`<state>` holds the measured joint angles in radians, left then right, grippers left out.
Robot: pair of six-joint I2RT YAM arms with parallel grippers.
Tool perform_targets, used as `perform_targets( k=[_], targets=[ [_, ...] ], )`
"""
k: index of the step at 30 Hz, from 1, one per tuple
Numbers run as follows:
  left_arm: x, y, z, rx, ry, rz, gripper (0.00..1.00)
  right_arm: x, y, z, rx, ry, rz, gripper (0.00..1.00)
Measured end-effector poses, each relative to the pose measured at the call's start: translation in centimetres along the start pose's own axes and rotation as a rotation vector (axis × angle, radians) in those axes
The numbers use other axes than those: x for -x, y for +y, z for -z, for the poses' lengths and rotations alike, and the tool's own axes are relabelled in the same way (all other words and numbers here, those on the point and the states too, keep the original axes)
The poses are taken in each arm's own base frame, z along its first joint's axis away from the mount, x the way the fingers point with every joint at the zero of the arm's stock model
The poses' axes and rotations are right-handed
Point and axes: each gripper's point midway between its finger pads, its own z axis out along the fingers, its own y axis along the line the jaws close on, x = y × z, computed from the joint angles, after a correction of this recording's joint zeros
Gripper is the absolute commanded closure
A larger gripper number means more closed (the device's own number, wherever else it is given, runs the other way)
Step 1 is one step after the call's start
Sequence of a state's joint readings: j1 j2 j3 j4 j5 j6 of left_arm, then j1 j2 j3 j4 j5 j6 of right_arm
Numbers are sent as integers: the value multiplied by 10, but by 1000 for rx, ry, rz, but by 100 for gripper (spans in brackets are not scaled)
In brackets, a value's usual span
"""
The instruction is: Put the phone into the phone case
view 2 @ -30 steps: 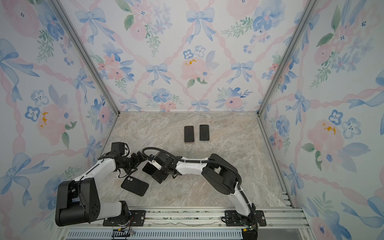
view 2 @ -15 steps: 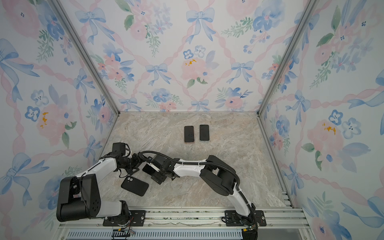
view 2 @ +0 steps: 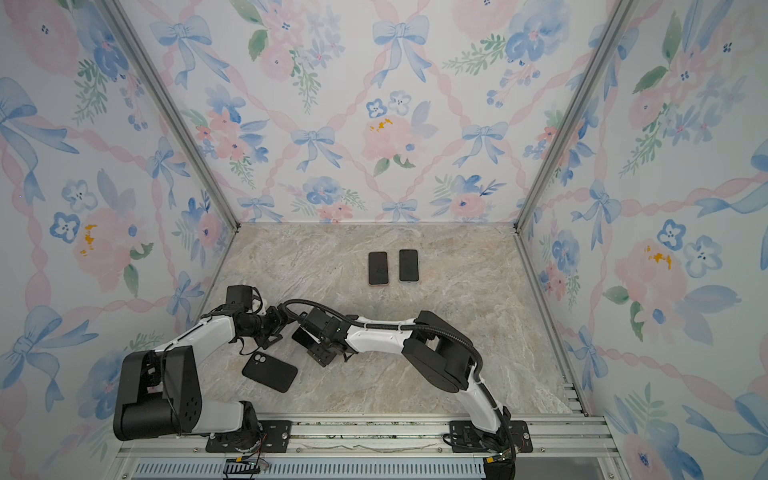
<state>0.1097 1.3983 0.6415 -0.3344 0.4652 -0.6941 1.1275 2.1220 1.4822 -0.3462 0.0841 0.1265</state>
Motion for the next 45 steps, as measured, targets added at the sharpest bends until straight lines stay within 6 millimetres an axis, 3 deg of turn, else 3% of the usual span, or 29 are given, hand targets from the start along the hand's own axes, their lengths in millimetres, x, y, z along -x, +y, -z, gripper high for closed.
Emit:
perform_targets(
  k=[10,17,36,45],
  targets=[
    [-22,-20,-12,-46,74,-59,17,-48,-16,27,-57,125,-73,32],
    [-25,-24,-13,-56,83,-68,17,-73,-18,40,-69,215,-132,30],
    [-33,-37,-21,-97,120,-84,16,-88,-23,45,-28,376,-168,11],
    [-35,-42,-24,-112,133,-85,17,-93,-23,46,-21,410,-157,18]
  ],
)
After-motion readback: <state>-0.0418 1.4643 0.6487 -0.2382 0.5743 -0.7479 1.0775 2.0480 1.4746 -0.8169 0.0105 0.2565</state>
